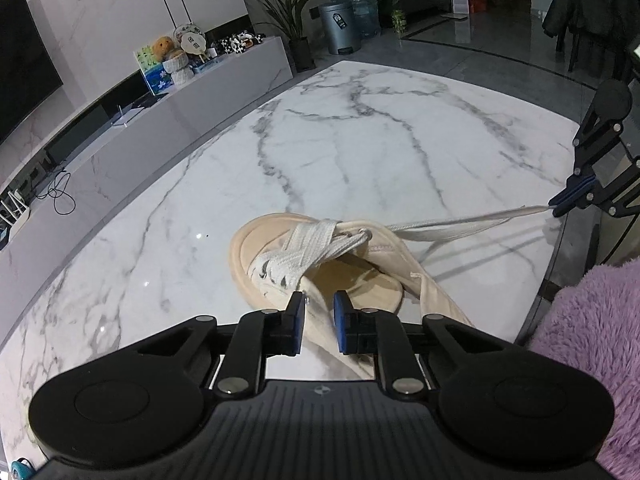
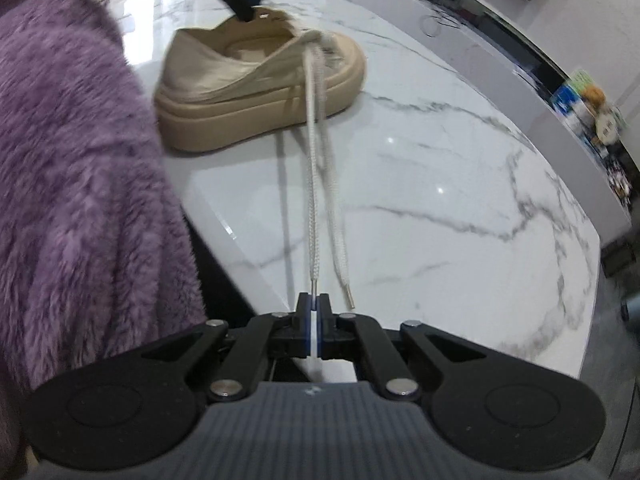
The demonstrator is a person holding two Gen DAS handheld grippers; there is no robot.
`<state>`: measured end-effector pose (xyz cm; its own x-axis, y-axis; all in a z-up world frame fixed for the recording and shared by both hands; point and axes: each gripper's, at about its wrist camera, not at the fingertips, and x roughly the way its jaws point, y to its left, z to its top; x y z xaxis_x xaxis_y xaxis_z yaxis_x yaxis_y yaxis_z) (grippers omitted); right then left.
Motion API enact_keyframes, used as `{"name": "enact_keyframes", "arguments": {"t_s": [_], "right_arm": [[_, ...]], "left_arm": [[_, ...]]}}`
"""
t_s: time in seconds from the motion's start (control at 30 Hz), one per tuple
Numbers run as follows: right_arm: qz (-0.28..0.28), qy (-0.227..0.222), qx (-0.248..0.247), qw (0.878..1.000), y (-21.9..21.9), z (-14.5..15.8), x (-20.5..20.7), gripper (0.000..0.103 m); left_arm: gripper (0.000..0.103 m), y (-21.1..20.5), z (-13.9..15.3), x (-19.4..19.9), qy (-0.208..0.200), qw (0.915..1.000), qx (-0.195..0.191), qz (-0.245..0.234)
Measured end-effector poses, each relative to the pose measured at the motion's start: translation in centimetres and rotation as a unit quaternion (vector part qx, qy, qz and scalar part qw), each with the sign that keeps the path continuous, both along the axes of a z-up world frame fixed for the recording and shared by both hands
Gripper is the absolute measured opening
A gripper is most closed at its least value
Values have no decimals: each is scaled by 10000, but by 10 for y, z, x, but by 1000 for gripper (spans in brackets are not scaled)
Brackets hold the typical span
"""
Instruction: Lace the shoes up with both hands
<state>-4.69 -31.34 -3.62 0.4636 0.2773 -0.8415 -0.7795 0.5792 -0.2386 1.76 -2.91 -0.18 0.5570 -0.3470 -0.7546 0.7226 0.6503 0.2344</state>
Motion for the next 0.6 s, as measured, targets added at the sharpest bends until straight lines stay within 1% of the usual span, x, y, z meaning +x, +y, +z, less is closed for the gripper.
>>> {"name": "enact_keyframes", "arguments": {"t_s": [0.13, 0.2, 0.27, 0.3, 0.37, 0.43, 0.47, 0.57, 0.6], "right_arm": [[-557, 348, 349, 9972, -6, -1, 15, 7], [-873, 539, 485, 9935, -10, -5, 23, 8], [-1267, 678, 667, 9874, -15, -8, 33, 8], [-1534, 829, 869, 9809, -19, -10, 39, 8], [-2059, 1126, 1299, 9634, -26, -12, 50, 17], [-2512, 1415, 1711, 9421, -29, -15, 59, 33], [-2705, 1556, 1892, 9310, -31, -17, 62, 34], [-3083, 1927, 2204, 9051, -29, -24, 72, 34], [-3203, 2079, 2352, 8938, -30, -27, 74, 34]], "left_arm": [[14, -2, 1, -2, -27, 10000, -43, -25], [14, -1, 0, -3, -29, 10000, -46, -31], [14, -1, 0, -3, -31, 10000, -47, -36], [14, -1, 0, -3, -33, 10000, -51, -36], [14, -1, 0, -4, -32, 10000, -66, -33], [14, 0, 0, -4, -33, 10000, -73, -37], [14, 0, 0, -4, -33, 10000, -75, -42], [14, 0, 1, -5, -39, 9999, -89, -62], [14, 0, 1, -6, -46, 9999, -92, -68]]}}
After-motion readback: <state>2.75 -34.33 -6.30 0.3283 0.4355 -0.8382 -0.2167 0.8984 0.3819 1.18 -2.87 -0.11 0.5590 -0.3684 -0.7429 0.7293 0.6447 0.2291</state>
